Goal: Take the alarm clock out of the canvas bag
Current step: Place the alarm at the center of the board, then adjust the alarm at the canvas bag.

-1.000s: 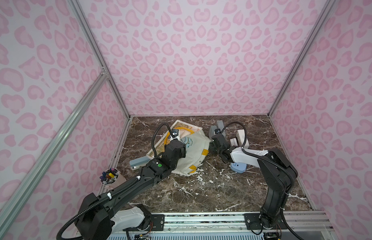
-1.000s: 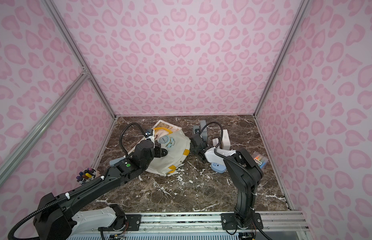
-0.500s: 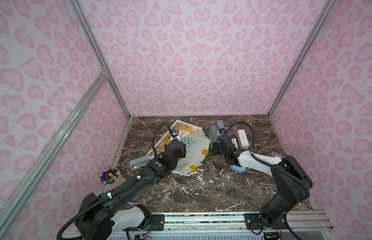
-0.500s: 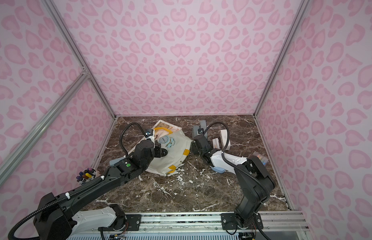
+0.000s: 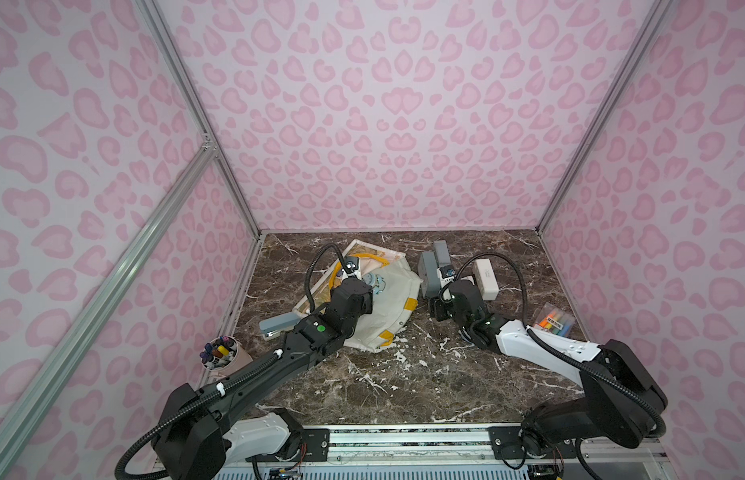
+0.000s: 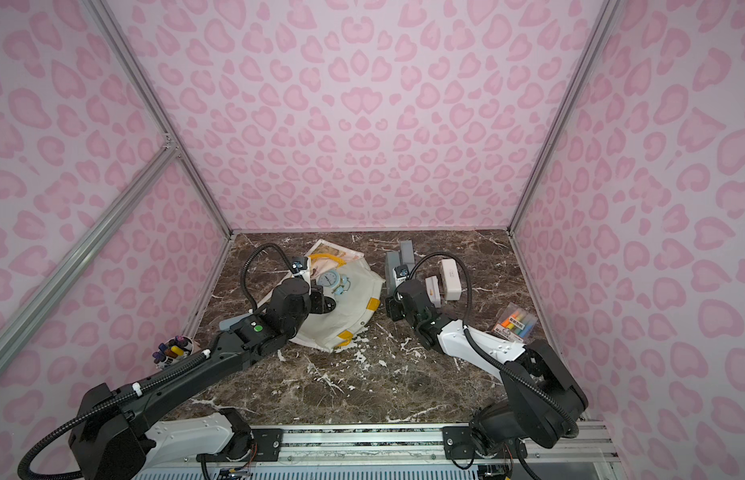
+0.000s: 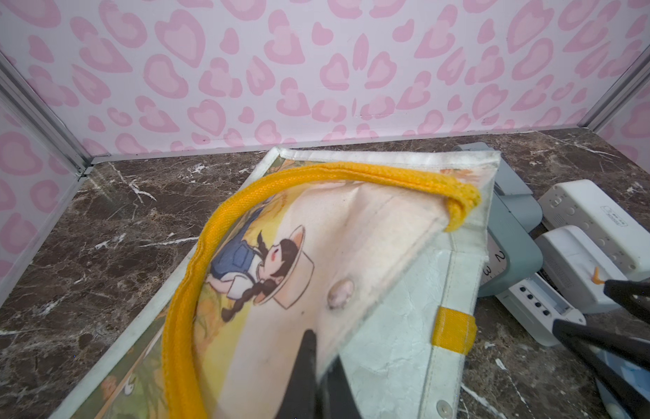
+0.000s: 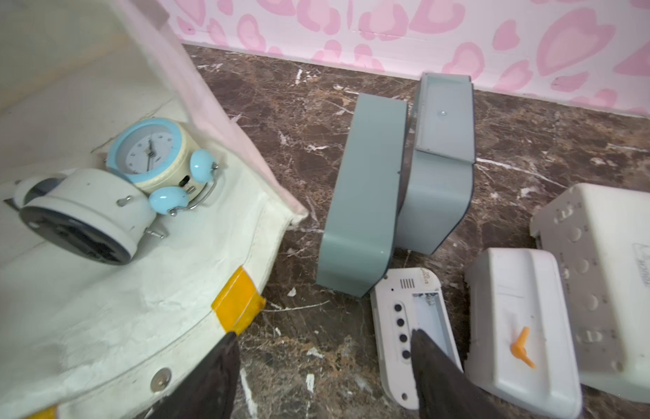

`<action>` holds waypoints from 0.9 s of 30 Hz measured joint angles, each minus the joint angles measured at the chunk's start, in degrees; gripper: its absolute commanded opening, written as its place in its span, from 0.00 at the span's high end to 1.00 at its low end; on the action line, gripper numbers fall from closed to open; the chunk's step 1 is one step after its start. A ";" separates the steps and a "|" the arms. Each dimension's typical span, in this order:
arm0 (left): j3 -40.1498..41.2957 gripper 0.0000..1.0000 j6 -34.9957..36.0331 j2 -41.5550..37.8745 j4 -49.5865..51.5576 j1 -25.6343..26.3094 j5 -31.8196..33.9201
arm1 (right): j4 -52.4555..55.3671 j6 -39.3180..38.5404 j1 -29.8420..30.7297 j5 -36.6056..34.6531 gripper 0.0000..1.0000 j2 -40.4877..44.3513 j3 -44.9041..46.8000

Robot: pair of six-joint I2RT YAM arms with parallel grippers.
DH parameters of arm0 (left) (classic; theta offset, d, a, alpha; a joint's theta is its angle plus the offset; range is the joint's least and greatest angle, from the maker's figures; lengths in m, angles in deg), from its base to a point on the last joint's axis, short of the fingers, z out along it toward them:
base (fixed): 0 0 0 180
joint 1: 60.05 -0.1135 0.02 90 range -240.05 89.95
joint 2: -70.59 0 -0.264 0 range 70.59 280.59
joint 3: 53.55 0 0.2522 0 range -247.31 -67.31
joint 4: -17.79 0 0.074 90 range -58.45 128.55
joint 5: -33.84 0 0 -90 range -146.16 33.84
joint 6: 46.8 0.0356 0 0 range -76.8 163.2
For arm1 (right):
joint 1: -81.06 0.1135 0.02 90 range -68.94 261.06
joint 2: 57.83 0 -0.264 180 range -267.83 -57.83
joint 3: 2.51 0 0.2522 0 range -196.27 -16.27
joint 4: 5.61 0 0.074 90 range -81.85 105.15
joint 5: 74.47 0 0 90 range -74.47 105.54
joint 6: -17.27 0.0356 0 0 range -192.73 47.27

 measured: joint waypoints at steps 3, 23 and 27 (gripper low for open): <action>-0.02 0.97 0.11 0.00 0.02 0.02 0.00 | -0.46 -1.60 1.11 1.27 0.26 1.46 1.18; -0.13 0.97 -0.13 -0.50 -0.07 0.02 -0.42 | -2.19 -15.89 8.48 11.89 0.26 -5.42 -4.68; -0.33 0.97 -0.20 -0.50 -0.07 -0.02 -0.48 | -2.56 -17.29 8.85 14.45 0.26 -8.81 -7.50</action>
